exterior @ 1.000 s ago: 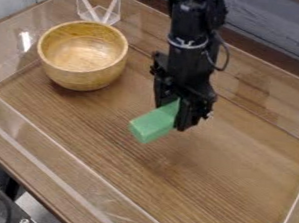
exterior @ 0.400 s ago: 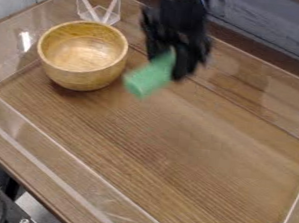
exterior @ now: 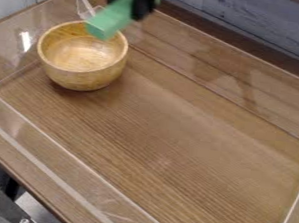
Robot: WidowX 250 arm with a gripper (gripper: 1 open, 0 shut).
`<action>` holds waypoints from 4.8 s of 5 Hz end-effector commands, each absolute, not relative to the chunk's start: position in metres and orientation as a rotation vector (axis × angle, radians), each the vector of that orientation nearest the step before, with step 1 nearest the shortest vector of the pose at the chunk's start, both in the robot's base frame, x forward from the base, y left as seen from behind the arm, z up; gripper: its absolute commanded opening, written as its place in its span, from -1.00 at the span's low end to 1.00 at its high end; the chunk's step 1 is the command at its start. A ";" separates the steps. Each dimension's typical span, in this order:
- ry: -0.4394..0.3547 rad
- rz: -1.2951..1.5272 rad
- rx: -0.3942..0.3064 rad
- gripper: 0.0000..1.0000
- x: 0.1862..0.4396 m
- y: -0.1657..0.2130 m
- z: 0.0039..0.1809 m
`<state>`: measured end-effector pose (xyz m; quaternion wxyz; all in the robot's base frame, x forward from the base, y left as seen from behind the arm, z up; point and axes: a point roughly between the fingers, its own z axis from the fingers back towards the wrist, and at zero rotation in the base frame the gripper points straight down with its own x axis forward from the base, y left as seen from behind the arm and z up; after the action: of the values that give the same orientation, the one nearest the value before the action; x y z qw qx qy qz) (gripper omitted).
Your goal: Put the green block in the brown bowl
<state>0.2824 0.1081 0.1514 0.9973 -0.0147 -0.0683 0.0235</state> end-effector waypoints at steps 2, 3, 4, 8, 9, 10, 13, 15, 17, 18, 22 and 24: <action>-0.210 0.057 -0.012 -1.00 0.296 0.134 0.150; -0.213 0.063 -0.014 -1.00 0.301 0.144 0.141; -0.213 0.068 -0.015 -1.00 0.304 0.153 0.133; -0.197 0.090 -0.022 -1.00 0.308 0.173 0.115; -0.195 0.094 -0.025 -1.00 0.309 0.175 0.113; -0.193 0.097 -0.028 -1.00 0.310 0.177 0.111; -0.183 0.107 -0.033 -1.00 0.313 0.185 0.104; -0.175 0.112 -0.036 -1.00 0.315 0.189 0.101; -0.163 0.116 -0.040 -1.00 0.317 0.190 0.093; -0.156 0.117 -0.042 1.00 0.319 0.189 0.090; -0.143 0.104 -0.077 1.00 0.328 0.170 0.117; -0.137 0.089 -0.089 1.00 0.334 0.158 0.124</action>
<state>0.3264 0.1551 0.0952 0.9964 -0.0640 -0.0281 0.0486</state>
